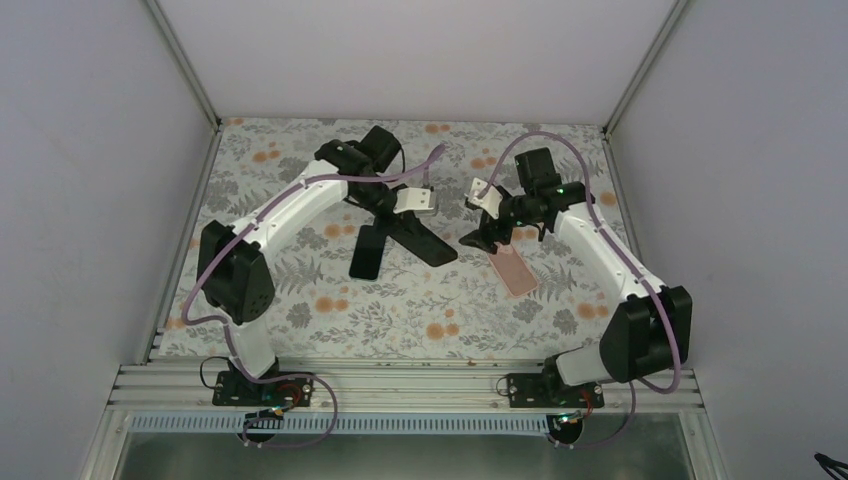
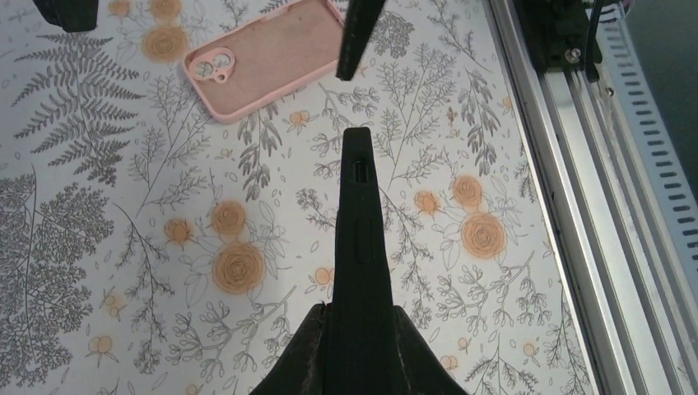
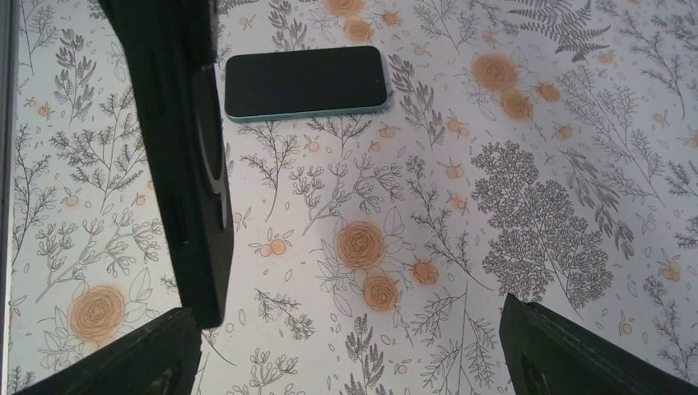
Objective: Take the phone out of the phone case
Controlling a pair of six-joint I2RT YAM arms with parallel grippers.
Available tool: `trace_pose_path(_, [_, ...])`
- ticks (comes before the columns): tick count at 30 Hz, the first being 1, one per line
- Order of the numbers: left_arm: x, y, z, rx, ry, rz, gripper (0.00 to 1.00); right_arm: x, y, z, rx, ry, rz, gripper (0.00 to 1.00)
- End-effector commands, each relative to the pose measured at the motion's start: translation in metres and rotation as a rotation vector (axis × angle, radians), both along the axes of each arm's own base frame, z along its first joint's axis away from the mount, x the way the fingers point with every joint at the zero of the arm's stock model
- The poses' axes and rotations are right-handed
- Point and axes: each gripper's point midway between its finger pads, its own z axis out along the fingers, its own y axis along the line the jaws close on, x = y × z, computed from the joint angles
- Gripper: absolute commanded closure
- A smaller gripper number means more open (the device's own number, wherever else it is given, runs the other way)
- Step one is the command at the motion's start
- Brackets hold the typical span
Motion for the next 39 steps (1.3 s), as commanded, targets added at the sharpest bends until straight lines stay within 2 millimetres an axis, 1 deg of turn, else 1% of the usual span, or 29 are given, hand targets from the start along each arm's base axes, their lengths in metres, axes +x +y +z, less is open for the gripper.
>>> trace_pose_path(1, [-0.005, -0.003, 0.032, -0.087, -0.114, -0.048, 0.98, 0.002, -0.002, -0.001, 0.007, 0.022, 0.046, 0.08])
trace_pose_path(2, [-0.004, -0.003, 0.033, -0.086, -0.122, -0.045, 0.98, 0.0, -0.003, -0.004, 0.004, 0.044, 0.057, 0.08])
trace_pose_path(3, [-0.003, -0.002, 0.033, -0.085, -0.129, -0.039, 0.98, -0.005, -0.002, -0.003, 0.008, 0.06, 0.077, 0.09])
trace_pose_path(6, [-0.001, -0.001, 0.029, -0.072, -0.135, -0.035, 0.98, -0.022, 0.0, -0.001, 0.03, 0.106, 0.144, 0.09])
trace_pose_path(8, [-0.002, -0.002, 0.029, -0.077, -0.134, -0.036, 0.98, -0.032, 0.0, -0.006, 0.033, 0.137, 0.16, 0.09])
trace_pose_path(11, [-0.001, -0.004, 0.032, -0.091, -0.134, -0.033, 0.98, -0.038, 0.0, -0.012, 0.04, 0.17, 0.172, 0.09])
trace_pose_path(15, [-0.002, -0.006, 0.035, -0.098, -0.134, -0.038, 0.98, -0.041, 0.002, -0.014, 0.053, 0.188, 0.18, 0.09])
trace_pose_path(17, [-0.004, -0.007, 0.036, -0.102, -0.132, -0.042, 0.98, -0.038, 0.004, -0.015, 0.061, 0.188, 0.179, 0.09])
trace_pose_path(18, [-0.005, -0.008, 0.037, -0.105, -0.13, -0.045, 0.98, -0.038, 0.006, -0.017, 0.065, 0.19, 0.18, 0.11])
trace_pose_path(20, [-0.008, -0.01, 0.041, -0.117, -0.129, -0.054, 0.98, -0.035, 0.009, -0.021, 0.07, 0.19, 0.181, 0.12])
trace_pose_path(24, [-0.023, -0.013, 0.046, -0.121, -0.105, -0.087, 0.98, -0.026, 0.013, -0.025, 0.078, 0.167, 0.173, 0.12])
trace_pose_path(27, [-0.032, -0.009, 0.053, -0.13, -0.096, -0.118, 0.98, -0.022, 0.011, -0.029, 0.066, 0.162, 0.175, 0.12])
trace_pose_path(31, [-0.046, -0.003, 0.064, -0.156, -0.115, -0.162, 0.98, -0.01, 0.001, -0.036, 0.04, 0.138, 0.149, 0.13])
trace_pose_path(37, [-0.069, 0.008, 0.083, -0.217, -0.16, -0.216, 0.98, 0.016, -0.026, -0.045, 0.007, 0.101, 0.102, 0.14])
trace_pose_path(39, [-0.074, 0.01, 0.089, -0.226, -0.161, -0.228, 0.98, 0.028, -0.035, -0.045, -0.002, 0.089, 0.083, 0.14])
